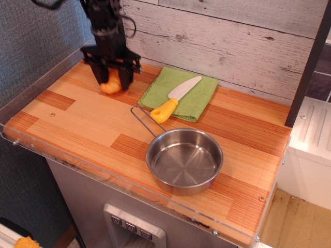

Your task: Place the croissant to the left of the green towel

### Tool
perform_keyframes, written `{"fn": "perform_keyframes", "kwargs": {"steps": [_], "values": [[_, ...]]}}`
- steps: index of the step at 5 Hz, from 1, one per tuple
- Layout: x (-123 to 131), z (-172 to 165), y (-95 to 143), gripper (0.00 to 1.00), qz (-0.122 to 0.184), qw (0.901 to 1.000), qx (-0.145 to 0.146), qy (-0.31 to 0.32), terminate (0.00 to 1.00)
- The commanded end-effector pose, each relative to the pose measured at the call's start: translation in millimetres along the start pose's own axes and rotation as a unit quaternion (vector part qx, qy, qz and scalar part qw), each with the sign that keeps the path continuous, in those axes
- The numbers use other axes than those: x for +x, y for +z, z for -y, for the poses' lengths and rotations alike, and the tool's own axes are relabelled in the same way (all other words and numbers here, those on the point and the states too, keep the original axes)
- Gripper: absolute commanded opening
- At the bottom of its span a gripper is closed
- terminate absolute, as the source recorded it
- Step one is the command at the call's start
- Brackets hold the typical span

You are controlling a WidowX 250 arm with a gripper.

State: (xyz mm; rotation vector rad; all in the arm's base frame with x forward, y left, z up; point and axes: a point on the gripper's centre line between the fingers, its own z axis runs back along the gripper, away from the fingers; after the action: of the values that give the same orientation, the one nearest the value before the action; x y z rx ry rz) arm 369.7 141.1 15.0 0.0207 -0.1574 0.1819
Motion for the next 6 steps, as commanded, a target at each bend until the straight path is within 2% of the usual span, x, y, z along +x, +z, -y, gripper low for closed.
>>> {"fn": "perform_keyframes", "kwargs": {"steps": [1,2,3,4,5,6], "values": [[10,-7,-3,0.0,0.015,0.9996,-0.006,-0.021,0.0],[10,-4,1,1.0,0.016,0.9993,-0.016,-0.029,0.0],[12,0,10,1.0,0.026,0.9991,-0.014,-0.031,0.0],[20,4,42,1.0,0.053,0.9979,-0.021,-0.03,0.0],[21,23,92,1.0,0.075,0.9956,-0.036,-0.043,0.0],[7,59,146,1.0,0.013,0.9944,-0.071,-0.077,0.0]]}}
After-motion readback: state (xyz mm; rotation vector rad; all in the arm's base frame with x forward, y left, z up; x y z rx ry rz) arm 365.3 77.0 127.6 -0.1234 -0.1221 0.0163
